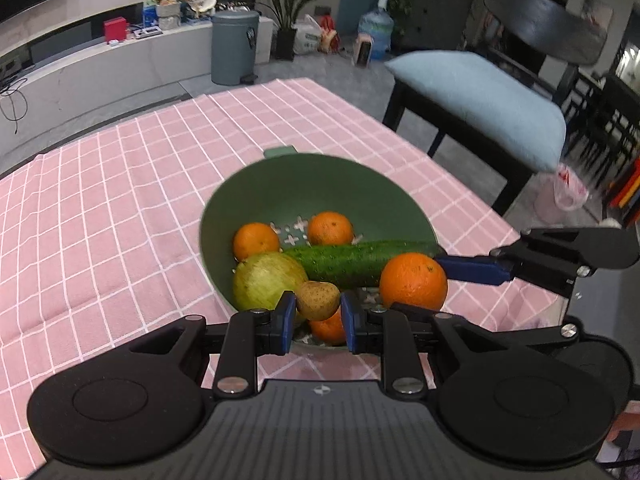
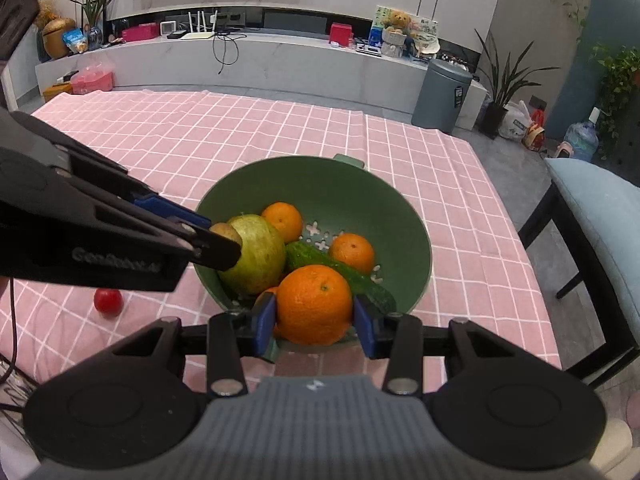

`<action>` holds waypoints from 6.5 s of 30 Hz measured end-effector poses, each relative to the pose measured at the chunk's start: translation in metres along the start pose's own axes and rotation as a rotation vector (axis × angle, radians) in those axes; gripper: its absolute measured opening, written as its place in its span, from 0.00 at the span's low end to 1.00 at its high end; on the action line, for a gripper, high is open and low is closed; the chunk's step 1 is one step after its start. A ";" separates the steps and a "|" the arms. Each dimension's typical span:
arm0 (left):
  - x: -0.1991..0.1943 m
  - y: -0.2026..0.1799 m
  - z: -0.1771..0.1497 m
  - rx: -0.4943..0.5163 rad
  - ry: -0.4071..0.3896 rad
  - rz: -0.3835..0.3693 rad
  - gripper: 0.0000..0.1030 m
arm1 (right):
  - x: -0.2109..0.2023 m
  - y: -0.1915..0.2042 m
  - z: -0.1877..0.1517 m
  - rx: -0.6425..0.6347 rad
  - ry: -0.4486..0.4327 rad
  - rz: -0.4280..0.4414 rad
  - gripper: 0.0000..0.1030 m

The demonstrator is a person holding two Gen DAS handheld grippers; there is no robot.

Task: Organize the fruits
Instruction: 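Carry orange and kiwi into the green colander and open both tools, then move both open tools back toward the last kiwi and red tomato, then grasp the red tomato with the left tool while the right tool grasps the kiwi, then carry tomato and kiwi into the green colander and open both tools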

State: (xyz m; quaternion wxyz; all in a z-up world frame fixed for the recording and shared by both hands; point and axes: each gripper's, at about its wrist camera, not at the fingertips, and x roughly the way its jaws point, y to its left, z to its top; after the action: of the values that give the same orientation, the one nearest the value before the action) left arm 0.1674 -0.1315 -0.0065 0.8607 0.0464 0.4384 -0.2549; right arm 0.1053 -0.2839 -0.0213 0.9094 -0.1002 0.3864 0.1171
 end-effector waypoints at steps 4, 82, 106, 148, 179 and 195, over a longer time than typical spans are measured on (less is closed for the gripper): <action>0.011 -0.001 -0.001 0.012 0.039 0.015 0.26 | 0.002 0.003 0.005 -0.024 0.001 0.002 0.38; -0.075 0.098 -0.063 -0.203 -0.020 0.137 0.40 | -0.001 0.038 0.038 0.094 -0.177 0.131 0.42; -0.046 0.119 -0.108 -0.349 0.053 0.026 0.40 | 0.038 0.121 -0.015 -0.095 -0.024 0.235 0.32; -0.036 0.152 -0.101 -0.448 -0.025 0.229 0.29 | 0.095 0.138 0.020 -0.137 -0.033 0.243 0.31; -0.067 0.124 -0.059 -0.471 -0.188 0.112 0.29 | 0.031 0.077 0.052 -0.038 -0.124 0.197 0.20; -0.014 0.046 0.026 -0.239 -0.160 -0.025 0.29 | 0.011 -0.014 0.057 -0.024 -0.123 0.023 0.20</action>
State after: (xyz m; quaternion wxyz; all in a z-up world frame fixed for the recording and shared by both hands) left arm 0.2019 -0.0935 0.0141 0.8890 -0.0825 0.3962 -0.2142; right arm 0.1552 -0.2798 0.0104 0.9288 -0.0992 0.3293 0.1379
